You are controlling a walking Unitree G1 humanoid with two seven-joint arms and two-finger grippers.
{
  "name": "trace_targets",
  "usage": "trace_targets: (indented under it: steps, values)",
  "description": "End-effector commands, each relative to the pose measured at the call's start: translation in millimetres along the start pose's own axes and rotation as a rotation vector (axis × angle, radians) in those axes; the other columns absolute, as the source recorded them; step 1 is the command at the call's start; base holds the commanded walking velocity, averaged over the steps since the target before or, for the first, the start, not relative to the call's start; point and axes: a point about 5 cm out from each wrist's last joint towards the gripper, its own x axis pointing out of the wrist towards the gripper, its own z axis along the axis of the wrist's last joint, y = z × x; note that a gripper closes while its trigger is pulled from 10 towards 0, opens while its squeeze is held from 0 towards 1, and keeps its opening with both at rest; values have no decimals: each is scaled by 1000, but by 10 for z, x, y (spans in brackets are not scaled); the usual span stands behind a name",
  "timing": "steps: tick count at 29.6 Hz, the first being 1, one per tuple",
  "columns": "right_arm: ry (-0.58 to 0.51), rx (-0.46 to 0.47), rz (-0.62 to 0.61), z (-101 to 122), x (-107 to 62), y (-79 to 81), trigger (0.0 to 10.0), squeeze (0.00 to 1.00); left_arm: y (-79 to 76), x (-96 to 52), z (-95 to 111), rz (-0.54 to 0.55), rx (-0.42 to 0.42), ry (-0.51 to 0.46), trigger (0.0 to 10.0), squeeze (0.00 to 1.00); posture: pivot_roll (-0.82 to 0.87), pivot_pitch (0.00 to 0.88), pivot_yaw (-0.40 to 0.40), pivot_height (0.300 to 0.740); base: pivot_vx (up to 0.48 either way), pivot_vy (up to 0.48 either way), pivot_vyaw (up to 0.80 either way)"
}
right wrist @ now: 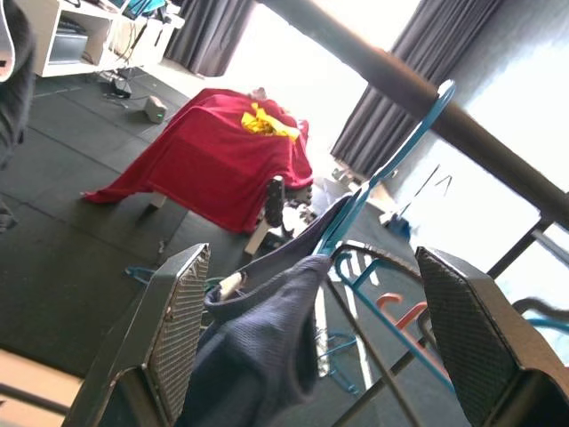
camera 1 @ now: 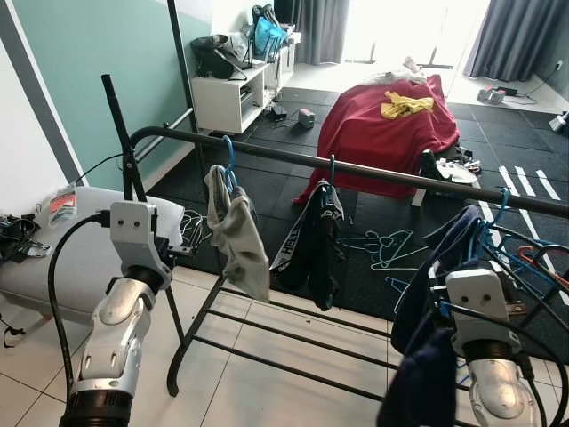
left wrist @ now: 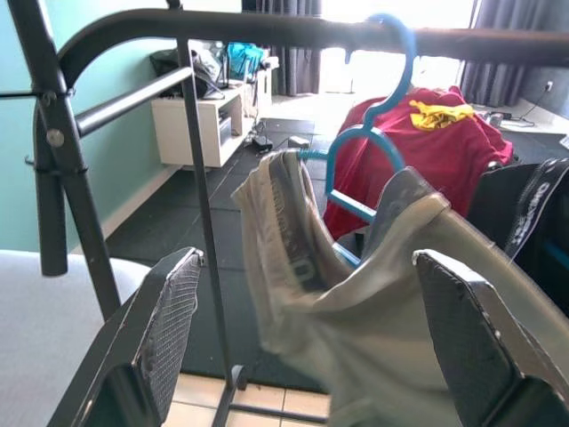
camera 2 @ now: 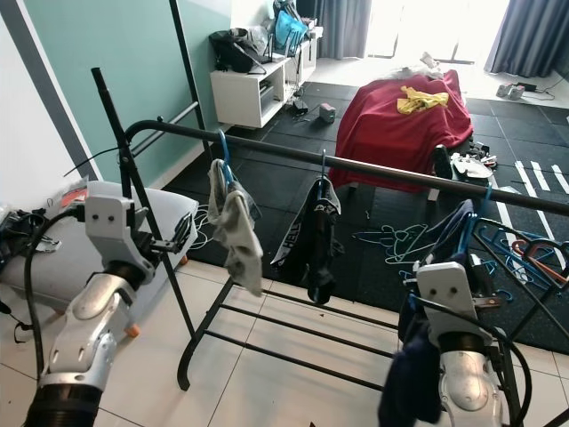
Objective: Hang hanger
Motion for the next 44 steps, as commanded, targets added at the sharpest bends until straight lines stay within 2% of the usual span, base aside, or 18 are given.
trace_targets:
  steps: [1, 3, 6, 8, 9, 11, 12, 13, 15, 16, 17, 24, 26, 30, 35, 36, 40, 44]
  values:
    - [-40, -19, 21, 57, -22, 40, 10000, 133, -29, 13, 35, -27, 17, -5, 10000, 0, -40, 12, -2, 740, 0, 0, 0]
    - [-66, 12, 105, 83, -37, 146, 10000, 0, -116, 37, 45, -71, 14, -9, 10000, 0, -44, 9, 1, 740, 0, 0, 0]
    - [-72, 37, 155, 90, -47, 209, 10000, 0, -161, 47, 50, -90, 11, -11, 10000, 0, -47, 6, 3, 740, 0, 0, 0]
    - [-69, 96, 228, 99, -59, 297, 10000, 0, -214, 64, 52, -110, 11, -15, 10000, 0, -49, 2, 4, 740, 0, 0, 0]
    - [-70, 155, 306, 114, -80, 390, 10000, 0, -262, 82, 53, -123, 11, -16, 10000, 0, -50, 2, 5, 740, 0, 0, 0]
    - [-70, 155, 306, 114, -80, 390, 10000, 0, -262, 82, 53, -123, 11, -16, 10000, 0, -50, 2, 5, 740, 0, 0, 0]
    - [-31, 271, 425, 100, -116, 512, 10000, 0, -339, 122, 60, -137, 8, -22, 10000, 0, -53, 0, 7, 740, 0, 0, 0]
    - [-31, 271, 425, 100, -116, 512, 10000, 0, -339, 122, 60, -137, 8, -22, 10000, 0, -53, 0, 7, 740, 0, 0, 0]
    - [51, 464, 621, 76, -238, 691, 10000, 0, -460, 197, 104, -151, 27, -42, 10000, 0, -59, 0, 10, 740, 0, 0, 0]
    - [51, 464, 621, 76, -238, 691, 10000, 0, -460, 197, 104, -151, 27, -42, 10000, 0, -59, 0, 10, 740, 0, 0, 0]
    - [97, 521, 706, 48, -323, 770, 10000, 0, -493, 227, 129, -150, 37, -53, 10000, 0, -64, 0, 12, 740, 0, 0, 0]
    - [144, 575, 779, 5, -416, 861, 10000, 0, -567, 295, 178, -148, 35, -71, 10000, 0, -70, 0, 20, 740, 0, 0, 0]
    - [145, 594, 793, 5, -414, 884, 10000, 0, -649, 331, 185, -165, 22, -76, 10000, 0, -69, 0, 22, 740, 0, 0, 0]
    - [143, 615, 819, 19, -411, 910, 10000, 0, -741, 396, 60, -212, 72, -38, 10000, 0, -75, 0, 23, 740, 0, 0, 0]
    - [146, 635, 833, 27, -405, 908, 10000, 0, -621, 517, -80, -205, 138, 32, 10000, 0, -83, 0, 27, 740, 0, 0, 0]
    - [148, 641, 837, 29, -403, 903, 10000, 0, -543, 563, -88, -188, 158, 47, 10000, 0, -88, 0, 31, 740, 0, 0, 0]
    - [153, 646, 841, 24, -399, 896, 10000, 0, -375, 652, -49, -148, 194, 64, 10000, 0, -88, 0, 31, 740, 0, 0, 0]
    - [158, 653, 834, 10, -394, 889, 10000, 0, -318, 692, 32, -172, 177, 40, 10000, 0, -95, 0, 36, 740, 0, 0, 0]
